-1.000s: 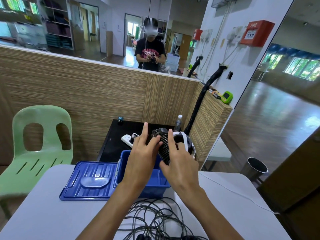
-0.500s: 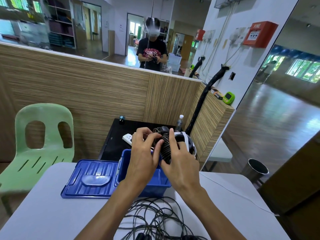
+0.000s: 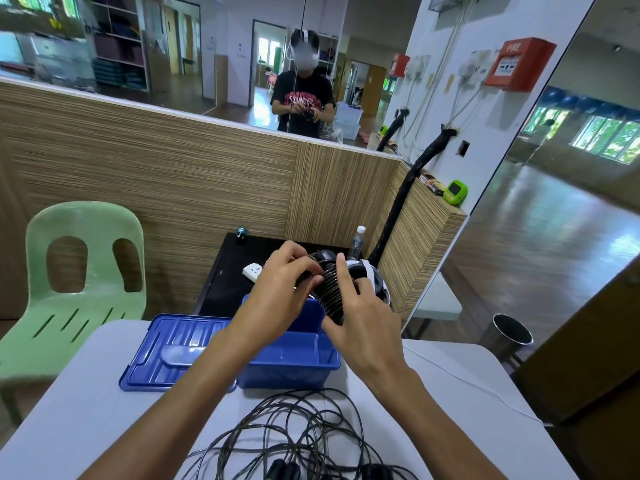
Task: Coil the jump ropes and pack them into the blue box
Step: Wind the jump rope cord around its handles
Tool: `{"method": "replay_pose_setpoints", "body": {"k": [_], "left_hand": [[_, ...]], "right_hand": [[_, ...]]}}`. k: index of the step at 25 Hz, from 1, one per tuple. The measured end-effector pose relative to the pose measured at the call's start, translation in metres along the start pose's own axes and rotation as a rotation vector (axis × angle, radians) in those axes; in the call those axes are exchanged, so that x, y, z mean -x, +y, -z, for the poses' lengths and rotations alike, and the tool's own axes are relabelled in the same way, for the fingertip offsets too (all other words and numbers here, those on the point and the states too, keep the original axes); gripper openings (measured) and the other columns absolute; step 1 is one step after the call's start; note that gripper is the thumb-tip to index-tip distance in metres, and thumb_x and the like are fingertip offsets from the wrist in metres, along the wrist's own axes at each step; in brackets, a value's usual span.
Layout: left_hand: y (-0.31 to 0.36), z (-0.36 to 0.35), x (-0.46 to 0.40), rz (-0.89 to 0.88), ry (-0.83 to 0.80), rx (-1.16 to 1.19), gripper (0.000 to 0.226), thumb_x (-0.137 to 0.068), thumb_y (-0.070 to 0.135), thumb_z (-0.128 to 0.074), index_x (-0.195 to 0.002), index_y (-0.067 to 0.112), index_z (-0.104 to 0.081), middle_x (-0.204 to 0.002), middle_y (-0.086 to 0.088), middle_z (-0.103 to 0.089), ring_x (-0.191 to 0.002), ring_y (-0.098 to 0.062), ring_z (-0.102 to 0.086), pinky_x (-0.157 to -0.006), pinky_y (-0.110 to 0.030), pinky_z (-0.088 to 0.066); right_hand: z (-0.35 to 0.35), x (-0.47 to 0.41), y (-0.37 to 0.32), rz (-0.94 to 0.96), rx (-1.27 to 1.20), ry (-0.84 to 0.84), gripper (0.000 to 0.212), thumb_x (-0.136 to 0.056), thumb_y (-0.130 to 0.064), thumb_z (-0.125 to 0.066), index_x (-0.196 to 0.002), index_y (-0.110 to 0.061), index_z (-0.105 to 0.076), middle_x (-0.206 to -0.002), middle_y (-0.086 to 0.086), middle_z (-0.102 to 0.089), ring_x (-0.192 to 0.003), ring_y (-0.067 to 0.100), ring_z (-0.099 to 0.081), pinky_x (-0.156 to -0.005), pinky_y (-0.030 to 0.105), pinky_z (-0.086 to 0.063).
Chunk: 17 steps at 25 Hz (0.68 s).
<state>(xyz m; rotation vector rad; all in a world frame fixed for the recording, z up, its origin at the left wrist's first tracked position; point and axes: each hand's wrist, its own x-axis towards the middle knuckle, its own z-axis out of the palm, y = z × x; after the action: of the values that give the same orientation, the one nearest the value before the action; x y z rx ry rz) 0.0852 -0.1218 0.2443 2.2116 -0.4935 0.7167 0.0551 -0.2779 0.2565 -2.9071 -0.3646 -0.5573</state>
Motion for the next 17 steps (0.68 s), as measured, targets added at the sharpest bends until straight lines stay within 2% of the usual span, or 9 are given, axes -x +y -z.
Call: {"method": "replay_pose_setpoints", "body": {"k": [3,5,7,10,14,17], "left_hand": [[-0.009,0.010,-0.002,-0.136,-0.142,-0.179,0.010,-0.090,0.016,-0.064,-0.097,0.009,-0.068,-0.100,-0.001,-0.054,-0.084,-0.013,-0.053,-0.073,-0.029,-0.051],[-0.009,0.014,0.002,-0.175,-0.198,-0.209,0.008,-0.089,0.015,-0.065,-0.092,0.008,-0.067,-0.097,-0.002,-0.054,-0.081,-0.014,-0.053,-0.069,-0.031,-0.051],[-0.008,0.014,0.002,-0.163,-0.181,-0.218,0.007,-0.087,0.015,-0.065,-0.086,0.008,-0.065,-0.092,-0.001,-0.054,-0.077,-0.014,-0.052,-0.067,-0.030,-0.049],[-0.005,0.004,0.002,-0.131,-0.115,-0.294,0.006,-0.084,0.011,-0.065,-0.080,0.007,-0.062,-0.086,-0.003,-0.053,-0.075,-0.016,-0.049,-0.063,-0.030,-0.046],[-0.002,-0.013,0.007,-0.057,-0.064,-0.256,0.007,-0.081,0.005,-0.065,-0.082,0.006,-0.058,-0.087,-0.005,-0.049,-0.075,-0.017,-0.045,-0.060,-0.024,-0.036],[-0.009,-0.022,0.010,-0.048,-0.056,-0.169,0.006,-0.081,0.002,-0.061,-0.084,0.005,-0.056,-0.090,-0.006,-0.047,-0.078,-0.018,-0.043,-0.065,-0.031,-0.043]], "right_hand": [[-0.004,0.005,-0.002,0.049,0.036,-0.035,0.090,-0.093,-0.037,-0.057,-0.156,-0.029,0.007,-0.122,0.006,-0.048,-0.090,0.022,-0.060,-0.061,0.027,-0.037],[-0.008,0.009,-0.004,0.060,0.023,-0.051,0.090,-0.093,-0.037,-0.056,-0.156,-0.029,0.008,-0.119,0.005,-0.048,-0.088,0.020,-0.058,-0.060,0.027,-0.036],[-0.011,0.008,-0.005,0.051,0.004,-0.058,0.090,-0.093,-0.036,-0.057,-0.156,-0.029,0.006,-0.117,0.005,-0.048,-0.088,0.019,-0.056,-0.061,0.026,-0.035],[-0.014,0.005,-0.009,0.055,0.007,-0.020,0.088,-0.089,-0.030,-0.062,-0.157,-0.026,-0.006,-0.113,0.007,-0.052,-0.085,0.023,-0.059,-0.057,0.028,-0.035],[-0.016,0.007,-0.007,0.039,0.003,-0.017,0.088,-0.089,-0.029,-0.064,-0.157,-0.026,-0.008,-0.111,0.008,-0.053,-0.085,0.023,-0.059,-0.057,0.028,-0.035],[-0.016,0.010,-0.004,0.023,0.008,-0.052,0.085,-0.093,-0.032,-0.059,-0.157,-0.029,-0.003,-0.116,0.006,-0.050,-0.088,0.022,-0.058,-0.059,0.027,-0.034]]}}
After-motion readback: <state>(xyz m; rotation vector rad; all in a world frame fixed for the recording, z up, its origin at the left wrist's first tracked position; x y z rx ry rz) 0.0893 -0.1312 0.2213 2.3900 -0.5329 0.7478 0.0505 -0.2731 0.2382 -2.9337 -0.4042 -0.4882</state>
